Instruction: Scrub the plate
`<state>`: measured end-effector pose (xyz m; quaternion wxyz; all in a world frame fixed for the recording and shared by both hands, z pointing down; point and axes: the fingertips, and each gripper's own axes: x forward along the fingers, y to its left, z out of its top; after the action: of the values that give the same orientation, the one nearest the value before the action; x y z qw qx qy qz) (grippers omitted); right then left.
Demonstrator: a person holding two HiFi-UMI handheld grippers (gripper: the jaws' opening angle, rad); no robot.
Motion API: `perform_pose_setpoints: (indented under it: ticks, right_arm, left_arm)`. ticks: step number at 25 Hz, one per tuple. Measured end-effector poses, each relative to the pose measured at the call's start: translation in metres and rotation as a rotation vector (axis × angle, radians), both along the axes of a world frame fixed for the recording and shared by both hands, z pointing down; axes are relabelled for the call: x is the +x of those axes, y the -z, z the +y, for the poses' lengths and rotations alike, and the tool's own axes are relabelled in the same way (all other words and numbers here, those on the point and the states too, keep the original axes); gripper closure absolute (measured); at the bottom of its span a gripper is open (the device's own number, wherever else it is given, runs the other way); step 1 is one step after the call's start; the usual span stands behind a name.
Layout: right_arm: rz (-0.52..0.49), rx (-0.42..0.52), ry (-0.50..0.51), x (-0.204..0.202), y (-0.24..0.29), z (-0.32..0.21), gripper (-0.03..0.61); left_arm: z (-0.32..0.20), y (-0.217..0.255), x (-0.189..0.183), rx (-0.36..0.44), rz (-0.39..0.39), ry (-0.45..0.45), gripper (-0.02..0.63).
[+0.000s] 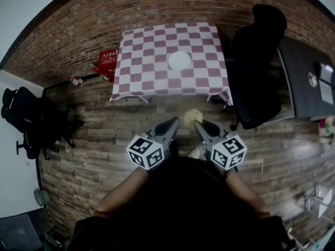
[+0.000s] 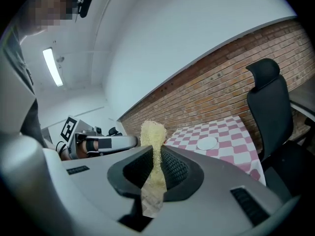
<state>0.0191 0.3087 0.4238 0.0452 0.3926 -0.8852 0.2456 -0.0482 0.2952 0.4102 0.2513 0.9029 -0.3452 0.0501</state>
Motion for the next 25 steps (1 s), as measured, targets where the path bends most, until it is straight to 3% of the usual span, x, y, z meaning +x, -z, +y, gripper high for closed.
perform_pose_setpoints:
  ticks: [13,25]
  right_arm:
    - [0.013,-0.059,-0.142,0.03,-0.012,-0.051,0.532]
    - [0.03,-0.044,-0.16,-0.046,-0.005,-0.185,0.532]
  left_arm:
    - [-0.076,-0.011,0.028,-0.014,0.021,-0.124,0.606]
    - [-0.21,-0.005,-0.04,-0.004,0.064,-0.154,0.606]
